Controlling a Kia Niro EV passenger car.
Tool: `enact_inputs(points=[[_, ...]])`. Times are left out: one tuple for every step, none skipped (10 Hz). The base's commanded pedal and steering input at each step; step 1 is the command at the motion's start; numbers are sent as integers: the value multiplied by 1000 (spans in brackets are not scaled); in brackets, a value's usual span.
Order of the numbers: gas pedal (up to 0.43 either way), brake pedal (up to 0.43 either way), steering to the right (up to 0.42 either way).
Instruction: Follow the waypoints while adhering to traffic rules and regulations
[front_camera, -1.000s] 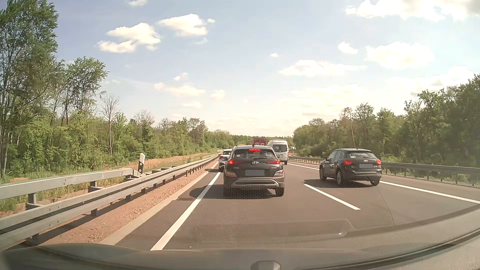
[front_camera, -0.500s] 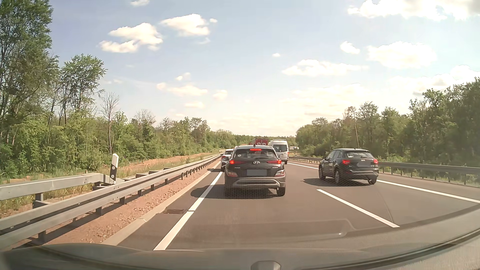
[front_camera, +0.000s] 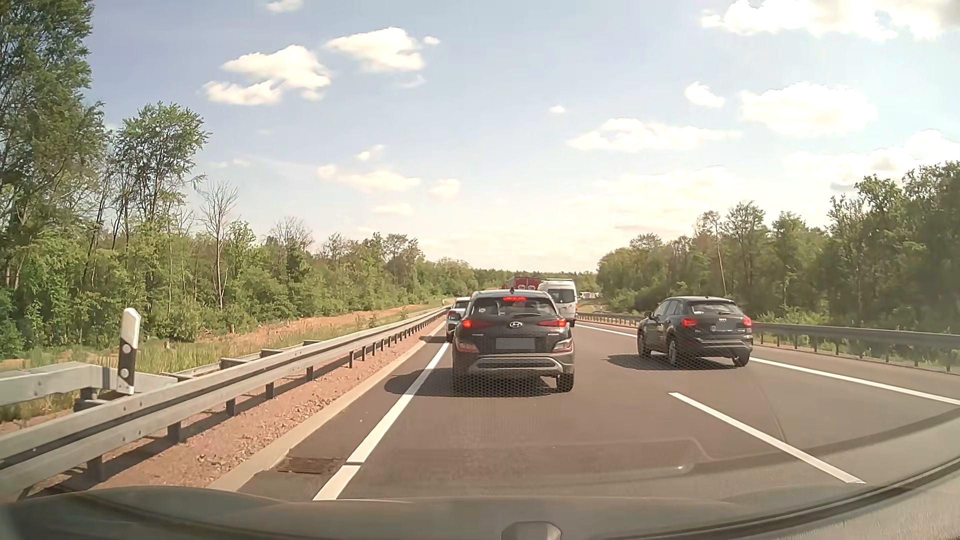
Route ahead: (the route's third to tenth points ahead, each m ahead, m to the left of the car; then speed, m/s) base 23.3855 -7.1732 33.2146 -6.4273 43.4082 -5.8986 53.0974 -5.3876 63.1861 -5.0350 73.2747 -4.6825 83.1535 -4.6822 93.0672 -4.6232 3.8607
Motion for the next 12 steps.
enact_inputs(points=[[0,0,-16],[0,0,-15],[0,0,-15],[0,0,-15],[0,0,-15],[0,0,-15],[0,0,-14],[0,0,-12],[0,0,-11],[0,0,-10],[0,0,-8],[0,0,-6]])
